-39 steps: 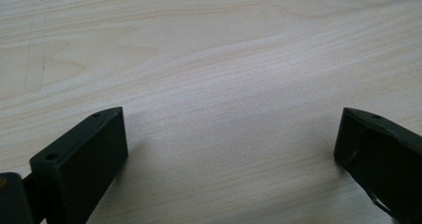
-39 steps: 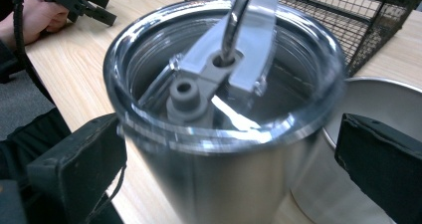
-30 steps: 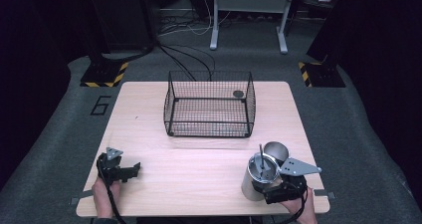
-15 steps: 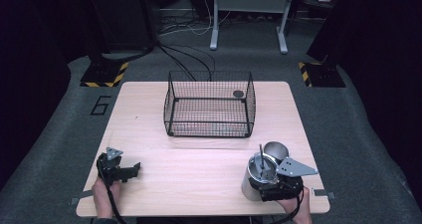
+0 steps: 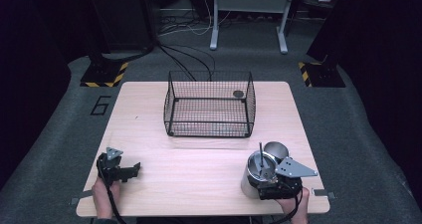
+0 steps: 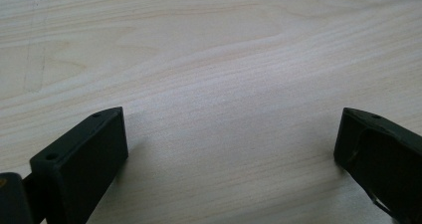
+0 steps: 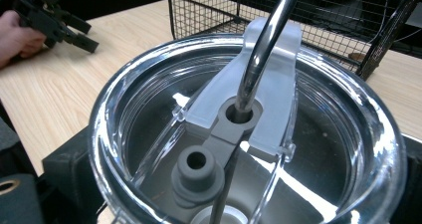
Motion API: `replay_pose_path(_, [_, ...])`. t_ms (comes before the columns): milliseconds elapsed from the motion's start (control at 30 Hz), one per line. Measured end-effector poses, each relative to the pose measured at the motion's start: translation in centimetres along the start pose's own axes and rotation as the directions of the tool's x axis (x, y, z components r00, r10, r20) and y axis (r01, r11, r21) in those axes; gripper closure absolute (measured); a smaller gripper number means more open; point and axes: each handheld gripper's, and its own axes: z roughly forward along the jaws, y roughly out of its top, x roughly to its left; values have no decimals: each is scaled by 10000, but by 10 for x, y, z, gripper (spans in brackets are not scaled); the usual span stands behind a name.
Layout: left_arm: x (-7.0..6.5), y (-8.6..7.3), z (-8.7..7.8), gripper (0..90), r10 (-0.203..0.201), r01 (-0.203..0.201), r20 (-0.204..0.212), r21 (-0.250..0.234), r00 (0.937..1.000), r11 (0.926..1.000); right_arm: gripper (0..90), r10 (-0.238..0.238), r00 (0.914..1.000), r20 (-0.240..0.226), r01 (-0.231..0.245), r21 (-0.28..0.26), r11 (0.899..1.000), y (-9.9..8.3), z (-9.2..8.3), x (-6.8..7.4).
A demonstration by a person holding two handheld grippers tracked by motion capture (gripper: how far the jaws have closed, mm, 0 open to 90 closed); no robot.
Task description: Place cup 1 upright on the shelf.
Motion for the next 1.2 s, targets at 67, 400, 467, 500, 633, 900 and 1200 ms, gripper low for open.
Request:
replay_pose_path(67, [0,0,0,4,-51,51,32,-5,10000,10000,36,25,10000,-71,-25,11,10000,1,0,0])
replay_pose_path(400, [0,0,0,4,-71,71,45,28,10000,10000,36,-39,10000,-34,39,44,10000,16,7,1])
replay_pose_path(467, [0,0,0,4,-70,70,43,29,10000,10000,36,-180,9998,-78,181,67,9998,17,8,1])
replay_pose_path(500, [0,0,0,4,-74,74,48,28,10000,10000,36,-87,10000,-31,87,84,9999,20,10,2])
replay_pose_path(633, [0,0,0,4,-91,90,54,26,9999,10000,36,-137,9999,-12,137,100,9999,26,14,2])
replay_pose_path(900, [1,0,0,4,37,-38,62,114,10000,9999,36,-196,9998,54,195,107,9998,36,21,1])
replay_pose_path(1200, [1,0,0,4,31,-32,76,90,10000,10000,36,-147,9999,61,146,161,9998,50,28,-1])
